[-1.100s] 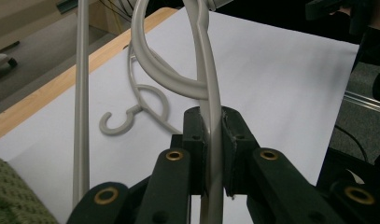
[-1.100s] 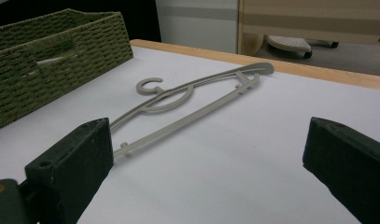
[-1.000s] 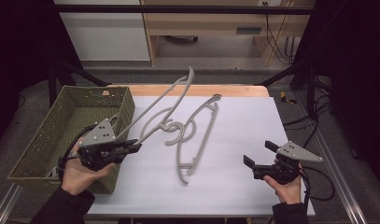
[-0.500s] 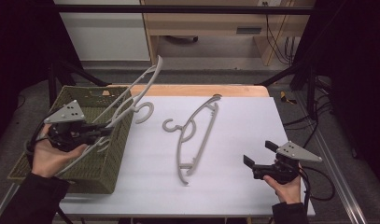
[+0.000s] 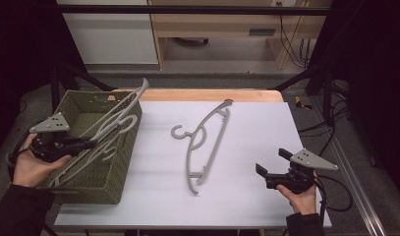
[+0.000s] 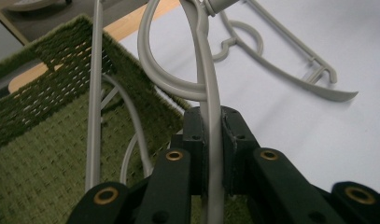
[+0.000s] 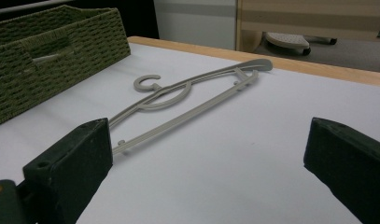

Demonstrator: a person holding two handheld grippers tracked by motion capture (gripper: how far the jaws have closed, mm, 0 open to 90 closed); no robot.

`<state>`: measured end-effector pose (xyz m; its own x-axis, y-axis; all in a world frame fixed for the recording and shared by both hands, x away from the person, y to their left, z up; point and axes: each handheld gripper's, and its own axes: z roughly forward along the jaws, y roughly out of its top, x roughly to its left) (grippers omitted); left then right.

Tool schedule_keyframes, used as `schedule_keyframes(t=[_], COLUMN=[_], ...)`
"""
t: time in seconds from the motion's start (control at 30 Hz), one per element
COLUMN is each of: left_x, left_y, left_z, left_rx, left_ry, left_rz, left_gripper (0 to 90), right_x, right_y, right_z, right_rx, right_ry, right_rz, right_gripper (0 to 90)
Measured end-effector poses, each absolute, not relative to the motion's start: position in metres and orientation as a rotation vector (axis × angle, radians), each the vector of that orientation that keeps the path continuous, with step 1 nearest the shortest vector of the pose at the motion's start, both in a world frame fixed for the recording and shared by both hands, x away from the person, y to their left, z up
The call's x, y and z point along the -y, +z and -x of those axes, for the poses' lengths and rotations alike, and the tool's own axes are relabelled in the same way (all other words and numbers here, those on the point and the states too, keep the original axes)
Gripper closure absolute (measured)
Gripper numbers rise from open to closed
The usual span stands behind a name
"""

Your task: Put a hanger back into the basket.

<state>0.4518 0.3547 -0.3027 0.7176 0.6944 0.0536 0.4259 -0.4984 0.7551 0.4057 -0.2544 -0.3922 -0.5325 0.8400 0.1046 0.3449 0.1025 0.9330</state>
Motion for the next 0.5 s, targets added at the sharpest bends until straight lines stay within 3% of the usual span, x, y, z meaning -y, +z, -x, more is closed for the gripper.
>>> schedule_keyframes(t=[0.5], left_x=[-0.402], left_y=[-0.322], left_z=[-0.452], left_rx=[-0.930], left_ry=[0.462], left_rz=[-2.163], left_gripper=[81.5], right_x=[0.254], right_y=[-0.393], right_z=[-0.406], right_rx=[-1.929], right_ry=[1.430], right_rz=[-1.156], right_gripper=[1.6])
